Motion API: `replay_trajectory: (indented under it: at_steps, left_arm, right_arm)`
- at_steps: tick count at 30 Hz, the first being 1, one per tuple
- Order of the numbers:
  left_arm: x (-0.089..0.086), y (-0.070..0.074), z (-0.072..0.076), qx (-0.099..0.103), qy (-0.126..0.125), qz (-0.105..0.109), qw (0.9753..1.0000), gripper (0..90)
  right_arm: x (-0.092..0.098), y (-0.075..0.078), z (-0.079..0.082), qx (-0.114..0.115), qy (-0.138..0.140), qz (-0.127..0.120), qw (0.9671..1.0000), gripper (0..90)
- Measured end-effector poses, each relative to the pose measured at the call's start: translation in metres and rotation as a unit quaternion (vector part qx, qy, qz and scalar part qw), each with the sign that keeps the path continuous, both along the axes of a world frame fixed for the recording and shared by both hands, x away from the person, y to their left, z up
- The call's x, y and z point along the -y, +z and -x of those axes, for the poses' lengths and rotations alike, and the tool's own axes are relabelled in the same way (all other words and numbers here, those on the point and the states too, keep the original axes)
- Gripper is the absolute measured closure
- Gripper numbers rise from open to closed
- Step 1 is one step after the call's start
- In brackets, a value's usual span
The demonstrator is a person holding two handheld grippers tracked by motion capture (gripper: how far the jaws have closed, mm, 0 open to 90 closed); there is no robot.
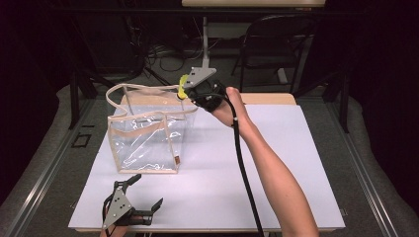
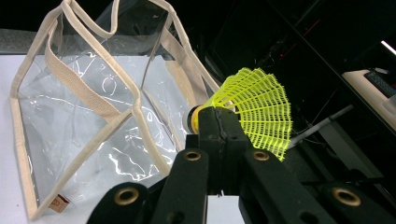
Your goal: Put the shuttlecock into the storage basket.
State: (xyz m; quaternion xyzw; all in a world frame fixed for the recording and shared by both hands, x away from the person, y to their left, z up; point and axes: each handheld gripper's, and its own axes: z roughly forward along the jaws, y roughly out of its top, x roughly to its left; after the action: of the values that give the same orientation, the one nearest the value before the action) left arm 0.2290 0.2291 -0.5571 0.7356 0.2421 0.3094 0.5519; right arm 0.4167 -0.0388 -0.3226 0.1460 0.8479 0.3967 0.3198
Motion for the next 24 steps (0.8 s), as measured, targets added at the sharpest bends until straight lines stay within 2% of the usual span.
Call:
replay_trajectory:
  at_steps: [24]
  left_arm:
    - [0.000, 0.000, 0.000, 0.000, 0.000, 0.001, 1.0000, 0.4]
  right_arm:
    - [-0.015, -0.012, -0.006, -0.017, -0.002, 0.017, 0.9997, 90.0]
